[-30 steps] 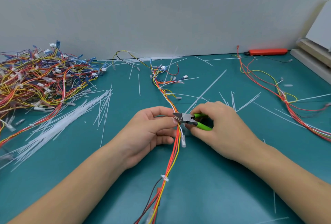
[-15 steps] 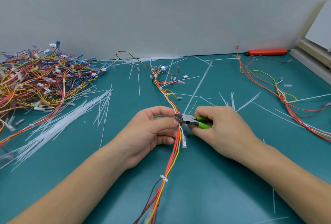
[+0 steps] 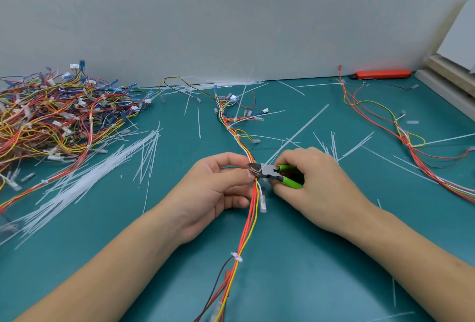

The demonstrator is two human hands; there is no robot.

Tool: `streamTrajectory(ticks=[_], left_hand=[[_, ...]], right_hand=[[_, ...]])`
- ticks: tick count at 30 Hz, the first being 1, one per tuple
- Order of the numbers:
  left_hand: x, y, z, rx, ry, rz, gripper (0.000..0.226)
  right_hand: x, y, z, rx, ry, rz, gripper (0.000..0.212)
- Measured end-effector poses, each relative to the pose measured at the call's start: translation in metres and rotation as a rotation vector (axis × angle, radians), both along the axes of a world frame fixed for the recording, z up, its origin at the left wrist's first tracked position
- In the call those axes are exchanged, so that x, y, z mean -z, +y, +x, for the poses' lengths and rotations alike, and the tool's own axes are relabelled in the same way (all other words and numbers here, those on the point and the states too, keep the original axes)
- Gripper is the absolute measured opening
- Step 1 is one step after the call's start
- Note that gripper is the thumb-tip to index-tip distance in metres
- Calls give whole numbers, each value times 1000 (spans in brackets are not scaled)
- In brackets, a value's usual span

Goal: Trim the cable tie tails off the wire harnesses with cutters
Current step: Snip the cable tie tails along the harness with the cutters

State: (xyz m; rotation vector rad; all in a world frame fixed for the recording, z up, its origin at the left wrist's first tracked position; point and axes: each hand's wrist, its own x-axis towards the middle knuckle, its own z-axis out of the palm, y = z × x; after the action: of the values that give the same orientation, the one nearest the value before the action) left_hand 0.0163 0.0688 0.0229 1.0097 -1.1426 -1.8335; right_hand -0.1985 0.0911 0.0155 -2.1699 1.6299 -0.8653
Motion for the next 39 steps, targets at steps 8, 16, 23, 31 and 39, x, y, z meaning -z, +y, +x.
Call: streamTrajectory(ticks=[8,16,23,31,39], left_hand=[[1,0,0,-3,2,5,38],[0,0,0,14,21,7,50],[-2,0,-1,6,31,5,43],[-2,1,0,11,27,7,57],[-1,0,1,19,20,6,51]], right_hand=[[-1,1,1,6,9,-25,9],[-3,1,0,40,-25,59,21],[-1,1,0,45,-22,68,22],[0,1,-1,15,-77,33,18],[0,1,0,-22,-41,-28,7]])
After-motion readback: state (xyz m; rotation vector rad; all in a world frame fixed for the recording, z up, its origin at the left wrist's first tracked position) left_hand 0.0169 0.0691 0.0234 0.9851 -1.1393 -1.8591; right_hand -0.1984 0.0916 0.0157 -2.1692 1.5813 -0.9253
